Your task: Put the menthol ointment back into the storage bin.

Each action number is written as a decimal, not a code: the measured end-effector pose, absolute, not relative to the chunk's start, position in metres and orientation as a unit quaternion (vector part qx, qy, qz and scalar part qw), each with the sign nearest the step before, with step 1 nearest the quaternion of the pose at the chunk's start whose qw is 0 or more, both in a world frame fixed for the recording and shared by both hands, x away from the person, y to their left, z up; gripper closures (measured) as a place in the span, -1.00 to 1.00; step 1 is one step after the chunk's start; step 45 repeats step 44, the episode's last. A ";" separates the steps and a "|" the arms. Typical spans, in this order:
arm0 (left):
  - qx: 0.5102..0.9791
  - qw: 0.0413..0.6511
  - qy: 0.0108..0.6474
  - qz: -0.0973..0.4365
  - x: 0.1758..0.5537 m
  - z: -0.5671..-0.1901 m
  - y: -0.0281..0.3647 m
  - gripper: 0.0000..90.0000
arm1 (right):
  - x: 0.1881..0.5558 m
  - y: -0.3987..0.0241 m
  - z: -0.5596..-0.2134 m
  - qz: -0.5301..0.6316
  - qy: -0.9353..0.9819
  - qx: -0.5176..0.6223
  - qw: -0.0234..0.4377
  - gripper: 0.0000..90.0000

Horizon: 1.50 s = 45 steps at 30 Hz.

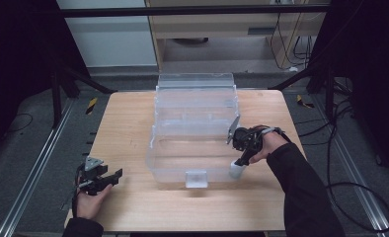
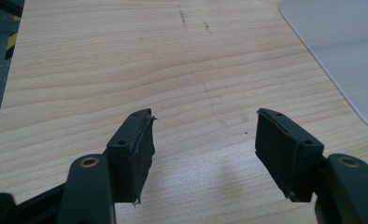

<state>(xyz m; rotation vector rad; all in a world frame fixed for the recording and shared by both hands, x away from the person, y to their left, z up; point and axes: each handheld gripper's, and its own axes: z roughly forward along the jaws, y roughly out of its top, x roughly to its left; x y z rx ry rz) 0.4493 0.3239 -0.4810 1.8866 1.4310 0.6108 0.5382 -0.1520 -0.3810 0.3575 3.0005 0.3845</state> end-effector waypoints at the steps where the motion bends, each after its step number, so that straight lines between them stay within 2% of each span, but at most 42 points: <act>1: 0.725 0.341 0.551 0.235 0.449 -0.481 0.324 -0.18 | 0.535 -0.158 -0.372 0.150 0.978 0.134 0.060 -0.09; 4: 0.725 0.341 0.551 0.235 0.449 -0.481 0.324 -0.18 | 0.530 -0.165 -0.362 0.170 0.971 0.151 0.074 -0.15; 5: 0.724 0.341 0.551 0.235 0.449 -0.481 0.324 -0.18 | 0.525 -0.170 -0.355 0.187 0.964 0.171 0.086 -0.23; 7: 0.724 0.342 0.551 0.235 0.449 -0.481 0.324 -0.18 | 0.519 -0.177 -0.350 0.215 0.953 0.189 0.096 -0.23; 10: 0.724 0.342 0.551 0.234 0.449 -0.481 0.324 -0.18 | 0.512 -0.186 -0.347 0.244 0.943 0.199 0.107 -0.23; 14: 0.725 0.341 0.550 0.234 0.449 -0.481 0.323 -0.18 | 0.501 -0.201 -0.350 0.287 0.921 0.230 0.128 -0.36; 15: 0.725 0.341 0.550 0.235 0.449 -0.481 0.323 -0.18 | 0.492 -0.211 -0.356 0.314 0.905 0.248 0.146 -0.42; 20: 0.725 0.339 0.551 0.235 0.449 -0.482 0.323 -0.19 | 0.479 -0.231 -0.371 0.368 0.861 0.306 0.172 -0.56; 25: 0.725 0.339 0.551 0.236 0.449 -0.482 0.322 -0.19 | 0.465 -0.257 -0.409 0.400 0.822 0.357 0.193 -0.66; 38: 0.723 0.337 0.554 0.240 0.450 -0.485 0.325 -0.23 | 0.472 -0.287 -0.471 0.376 0.775 0.463 0.210 -0.77; 45: 0.722 0.337 0.555 0.241 0.450 -0.485 0.326 -0.23 | 0.470 -0.295 -0.484 0.368 0.758 0.491 0.222 -0.78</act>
